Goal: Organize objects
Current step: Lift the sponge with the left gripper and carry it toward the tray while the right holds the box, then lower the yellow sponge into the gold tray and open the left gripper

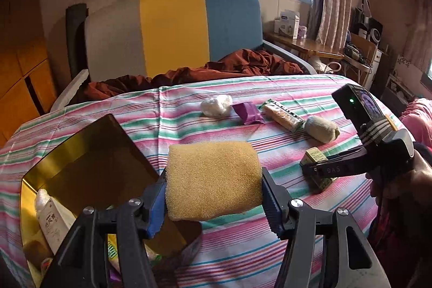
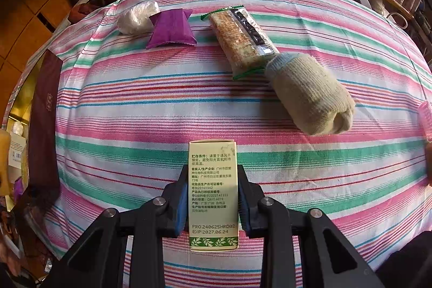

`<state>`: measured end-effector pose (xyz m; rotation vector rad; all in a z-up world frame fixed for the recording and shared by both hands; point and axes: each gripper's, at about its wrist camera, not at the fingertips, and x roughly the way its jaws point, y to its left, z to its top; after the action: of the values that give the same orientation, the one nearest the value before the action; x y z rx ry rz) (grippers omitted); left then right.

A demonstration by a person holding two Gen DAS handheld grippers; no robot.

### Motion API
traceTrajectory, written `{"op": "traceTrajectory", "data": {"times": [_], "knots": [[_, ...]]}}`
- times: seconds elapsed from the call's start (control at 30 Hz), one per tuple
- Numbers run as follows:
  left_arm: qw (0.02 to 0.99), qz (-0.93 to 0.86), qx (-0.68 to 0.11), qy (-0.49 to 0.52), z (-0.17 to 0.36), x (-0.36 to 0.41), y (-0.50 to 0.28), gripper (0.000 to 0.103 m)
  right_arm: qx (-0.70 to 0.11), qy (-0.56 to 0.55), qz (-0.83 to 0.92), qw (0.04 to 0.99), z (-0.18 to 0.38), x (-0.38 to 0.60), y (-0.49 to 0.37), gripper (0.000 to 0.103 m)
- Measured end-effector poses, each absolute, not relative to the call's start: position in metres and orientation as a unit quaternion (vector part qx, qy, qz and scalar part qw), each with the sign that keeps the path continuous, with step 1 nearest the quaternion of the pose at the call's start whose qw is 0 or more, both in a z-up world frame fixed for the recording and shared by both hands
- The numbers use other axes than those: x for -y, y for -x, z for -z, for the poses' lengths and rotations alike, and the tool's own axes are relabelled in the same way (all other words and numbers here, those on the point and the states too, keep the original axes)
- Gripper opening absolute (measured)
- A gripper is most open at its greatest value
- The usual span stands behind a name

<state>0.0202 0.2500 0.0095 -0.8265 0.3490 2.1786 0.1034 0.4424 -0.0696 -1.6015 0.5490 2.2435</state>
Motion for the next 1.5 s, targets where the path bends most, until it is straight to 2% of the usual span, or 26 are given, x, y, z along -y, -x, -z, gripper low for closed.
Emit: {"op": "traceTrajectory", "data": {"times": [0.17,0.4,0.83,0.93,1.07,1.1,1.33,1.5], "knots": [[0.347,-0.863,-0.118,0.348,-0.009,-0.219,0.012,0.062,-0.171,0.567,-0.788,0.170,0.077,-0.430,-0.092,0.030],[0.275,-0.873,-0.049,0.401,-0.006,-0.155,0.081,0.062,-0.166,0.568,-0.788,0.171,0.079,-0.427,-0.088,0.030],[0.136,-0.872,0.007,0.471,0.034,-0.058,0.188,0.063,-0.162,0.569,-0.788,0.171,0.078,-0.422,-0.090,0.030],[0.125,-0.871,0.005,0.475,0.040,-0.049,0.192,0.066,-0.162,0.569,-0.788,0.171,0.076,-0.424,-0.091,0.030],[0.122,-0.873,0.009,0.472,0.041,-0.036,0.188,0.085,-0.160,0.569,-0.788,0.171,0.076,-0.424,-0.091,0.030],[0.122,-0.873,0.010,0.473,0.040,-0.034,0.187,0.086,-0.159,0.570,-0.788,0.171,0.075,-0.423,-0.092,0.030],[0.120,-0.891,0.016,0.438,0.020,-0.016,0.154,0.087,-0.150,0.571,-0.789,0.174,0.075,-0.418,-0.091,0.030],[0.117,-0.908,-0.004,0.403,0.010,-0.013,0.117,0.091,-0.137,0.571,-0.791,0.170,0.075,-0.410,-0.088,0.030]]}}
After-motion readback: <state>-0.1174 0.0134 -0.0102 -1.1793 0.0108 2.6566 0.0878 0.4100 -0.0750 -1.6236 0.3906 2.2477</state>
